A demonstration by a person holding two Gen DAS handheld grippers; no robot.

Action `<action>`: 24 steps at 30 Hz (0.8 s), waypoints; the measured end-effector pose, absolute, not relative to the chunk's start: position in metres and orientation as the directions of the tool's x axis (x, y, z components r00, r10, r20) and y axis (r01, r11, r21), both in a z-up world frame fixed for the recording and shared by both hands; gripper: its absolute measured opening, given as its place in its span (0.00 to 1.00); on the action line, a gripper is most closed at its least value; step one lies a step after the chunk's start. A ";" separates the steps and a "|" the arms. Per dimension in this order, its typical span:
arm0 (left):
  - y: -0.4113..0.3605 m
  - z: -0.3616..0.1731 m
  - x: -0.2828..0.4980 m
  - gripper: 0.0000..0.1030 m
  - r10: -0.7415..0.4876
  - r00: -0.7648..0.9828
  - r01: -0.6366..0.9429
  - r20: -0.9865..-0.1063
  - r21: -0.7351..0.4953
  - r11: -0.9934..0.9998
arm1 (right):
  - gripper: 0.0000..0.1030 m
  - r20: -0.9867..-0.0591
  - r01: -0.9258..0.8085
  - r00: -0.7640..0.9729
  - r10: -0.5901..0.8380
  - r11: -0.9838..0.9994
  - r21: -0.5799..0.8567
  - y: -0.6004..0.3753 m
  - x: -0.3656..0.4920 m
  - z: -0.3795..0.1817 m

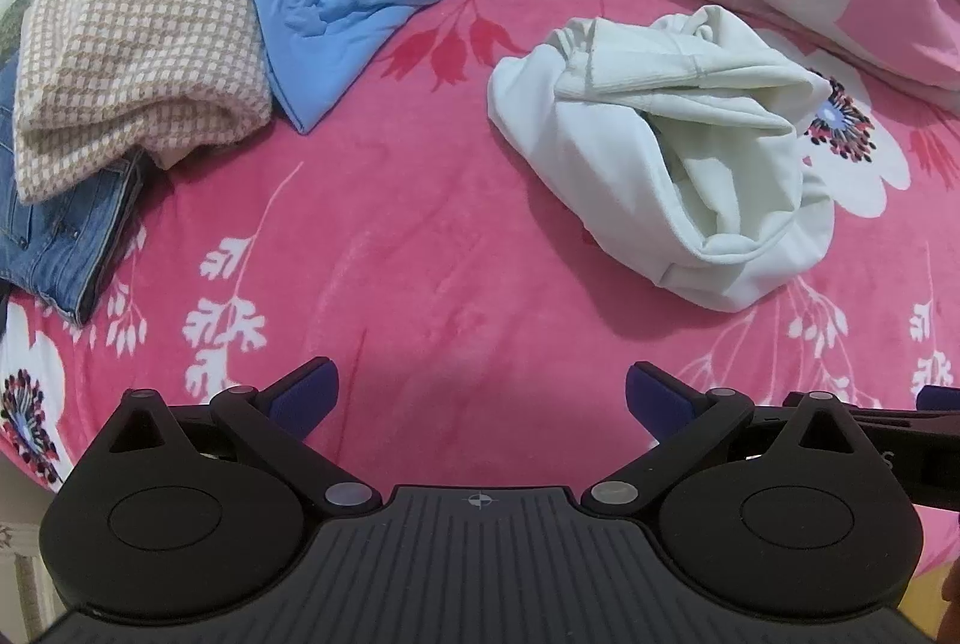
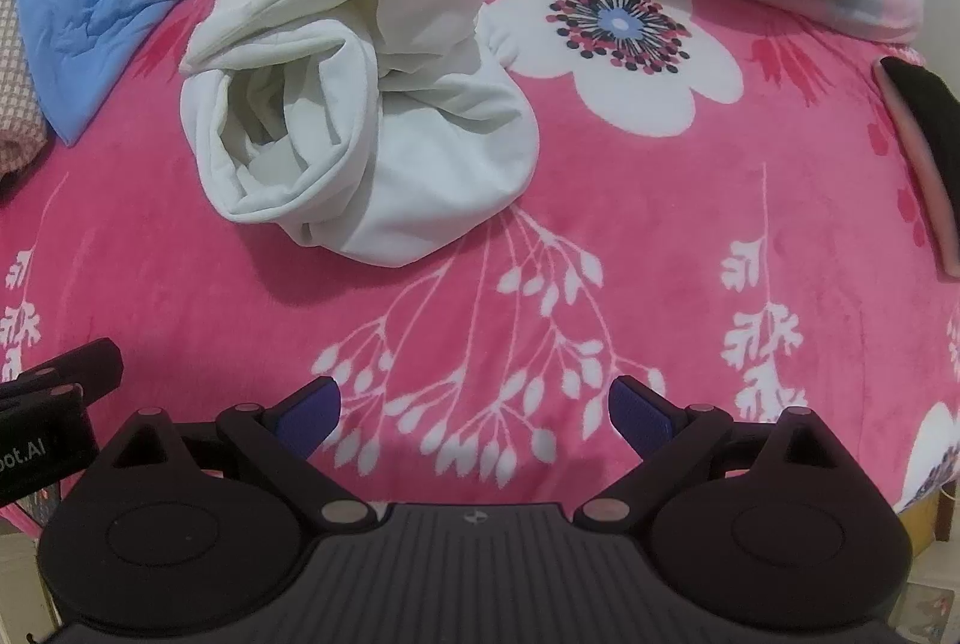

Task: Fold clothes
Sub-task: 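Move both tools toward the bunched white sweatshirt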

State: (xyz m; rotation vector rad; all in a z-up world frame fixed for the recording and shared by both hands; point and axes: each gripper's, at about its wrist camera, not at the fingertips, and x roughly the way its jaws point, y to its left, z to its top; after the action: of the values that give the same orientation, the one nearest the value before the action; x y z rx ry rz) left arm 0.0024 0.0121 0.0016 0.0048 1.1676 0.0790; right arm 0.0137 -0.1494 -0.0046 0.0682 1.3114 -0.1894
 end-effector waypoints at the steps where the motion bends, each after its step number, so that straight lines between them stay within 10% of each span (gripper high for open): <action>1: 0.012 0.001 0.002 1.00 0.064 0.390 -0.059 -0.919 0.045 0.997 | 0.95 -0.965 0.178 0.243 -0.101 0.982 -0.058 -0.149 0.014 -0.005; 24: 0.020 -0.008 0.026 1.00 0.005 0.416 -0.075 -0.910 -0.029 0.997 | 0.95 -0.938 0.183 0.337 -0.083 0.983 -0.021 -0.172 0.024 -0.002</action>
State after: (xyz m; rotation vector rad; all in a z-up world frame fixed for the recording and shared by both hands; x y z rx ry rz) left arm 0.0263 0.0196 -0.0076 -0.0686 1.1413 0.0504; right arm 0.0235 -0.1722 -0.0024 0.0936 1.2154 -0.1731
